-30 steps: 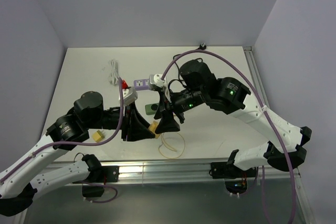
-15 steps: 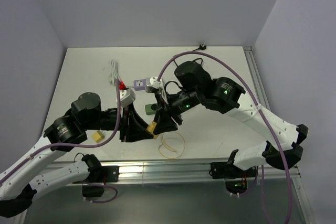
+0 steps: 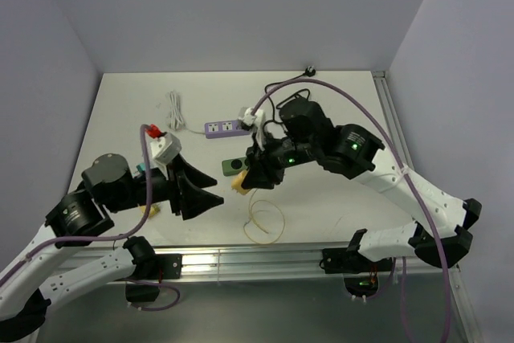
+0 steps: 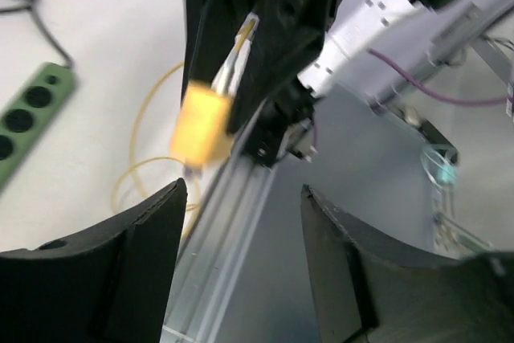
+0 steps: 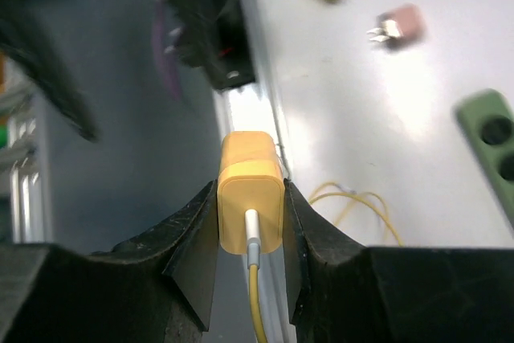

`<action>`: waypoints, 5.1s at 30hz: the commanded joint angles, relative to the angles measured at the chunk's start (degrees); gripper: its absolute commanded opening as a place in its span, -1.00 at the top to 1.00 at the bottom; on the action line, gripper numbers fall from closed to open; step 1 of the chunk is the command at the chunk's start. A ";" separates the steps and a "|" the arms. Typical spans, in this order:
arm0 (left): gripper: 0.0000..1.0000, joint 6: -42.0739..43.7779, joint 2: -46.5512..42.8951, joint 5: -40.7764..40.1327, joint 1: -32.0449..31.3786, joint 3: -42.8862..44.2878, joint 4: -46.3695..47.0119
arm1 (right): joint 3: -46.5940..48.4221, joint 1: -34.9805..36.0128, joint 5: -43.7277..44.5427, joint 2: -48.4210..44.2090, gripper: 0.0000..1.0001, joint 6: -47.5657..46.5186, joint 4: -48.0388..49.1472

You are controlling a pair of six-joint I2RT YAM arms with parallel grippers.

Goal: Insert the plug

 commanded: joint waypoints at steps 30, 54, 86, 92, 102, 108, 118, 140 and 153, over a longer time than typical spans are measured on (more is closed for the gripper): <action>-0.89 -9.39 -12.72 -51.16 -0.06 -11.40 7.13 | 51.02 -25.17 41.45 45.04 1.00 -26.77 33.15; -0.99 -33.46 9.94 -63.31 0.29 -7.90 -1.48 | 41.24 -19.36 35.37 61.75 1.00 -25.14 19.26; -0.99 -35.50 7.23 -66.13 1.96 -6.13 -7.90 | 24.29 -14.88 27.29 55.43 1.00 -15.72 11.00; -0.99 -35.41 4.59 -65.33 1.96 -7.89 -7.64 | 23.75 -12.94 21.74 51.65 1.00 -13.18 8.19; -0.99 -35.67 0.99 -68.40 2.05 -7.98 -9.83 | 45.79 -11.71 28.78 58.75 1.00 -5.97 -1.39; -0.99 -35.50 -0.42 -69.46 2.05 -8.42 -9.57 | 46.08 -10.57 27.46 60.43 1.00 -8.16 -1.66; -0.99 -35.32 -1.13 -70.08 1.96 -8.86 -9.13 | 47.83 -7.23 26.23 62.63 1.00 -9.74 0.10; -0.98 -35.23 -1.30 -69.20 1.96 -9.47 -8.69 | 45.46 -5.82 32.12 65.09 1.00 -12.65 0.36; -0.98 -35.14 -1.65 -69.46 2.05 -9.74 -8.78 | 45.20 -5.73 29.75 66.58 1.00 -13.70 1.86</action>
